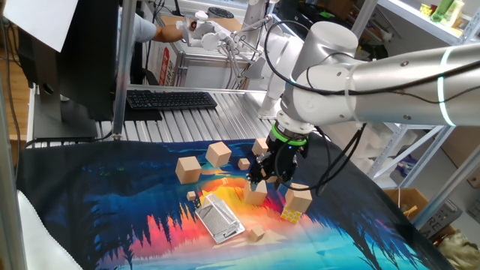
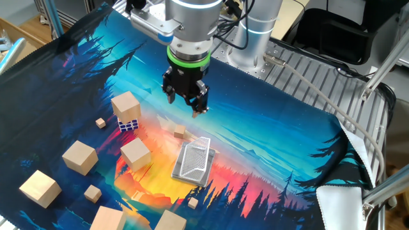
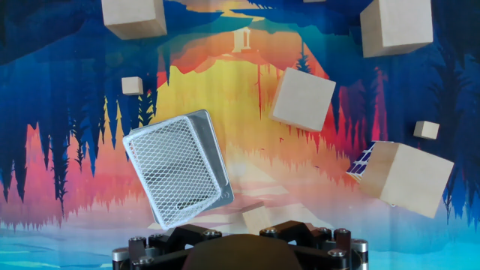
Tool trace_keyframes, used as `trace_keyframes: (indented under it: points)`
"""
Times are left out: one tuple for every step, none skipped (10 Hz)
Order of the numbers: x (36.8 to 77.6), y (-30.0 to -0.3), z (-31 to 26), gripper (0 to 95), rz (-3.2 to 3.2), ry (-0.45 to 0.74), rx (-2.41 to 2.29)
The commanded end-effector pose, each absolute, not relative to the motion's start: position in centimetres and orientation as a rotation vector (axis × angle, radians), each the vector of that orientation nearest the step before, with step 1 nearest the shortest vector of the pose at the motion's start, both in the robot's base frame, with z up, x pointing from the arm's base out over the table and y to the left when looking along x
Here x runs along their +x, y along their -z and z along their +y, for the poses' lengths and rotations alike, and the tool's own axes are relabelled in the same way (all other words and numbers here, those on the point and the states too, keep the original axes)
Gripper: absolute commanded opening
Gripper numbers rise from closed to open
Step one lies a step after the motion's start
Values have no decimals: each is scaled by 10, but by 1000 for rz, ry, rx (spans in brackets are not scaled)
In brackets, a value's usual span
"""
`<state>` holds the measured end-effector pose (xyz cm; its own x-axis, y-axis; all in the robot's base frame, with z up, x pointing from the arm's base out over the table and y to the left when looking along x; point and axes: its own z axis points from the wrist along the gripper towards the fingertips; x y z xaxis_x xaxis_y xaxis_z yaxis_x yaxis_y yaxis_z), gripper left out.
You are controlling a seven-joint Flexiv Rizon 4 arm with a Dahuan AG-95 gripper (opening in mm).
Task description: Stack the blocks into a pyramid shape
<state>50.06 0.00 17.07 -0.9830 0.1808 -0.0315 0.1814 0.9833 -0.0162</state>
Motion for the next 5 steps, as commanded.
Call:
trace_keyframes:
  points:
    - [503,-172,-1,0,3056,49,463]
    - [504,-172,-1,0,3056,49,463]
    - [505,-173,-1,0,3057,50,462]
    - [507,-173,-1,0,3059,52,457]
    - [509,-174,-2,0,3059,52,460]
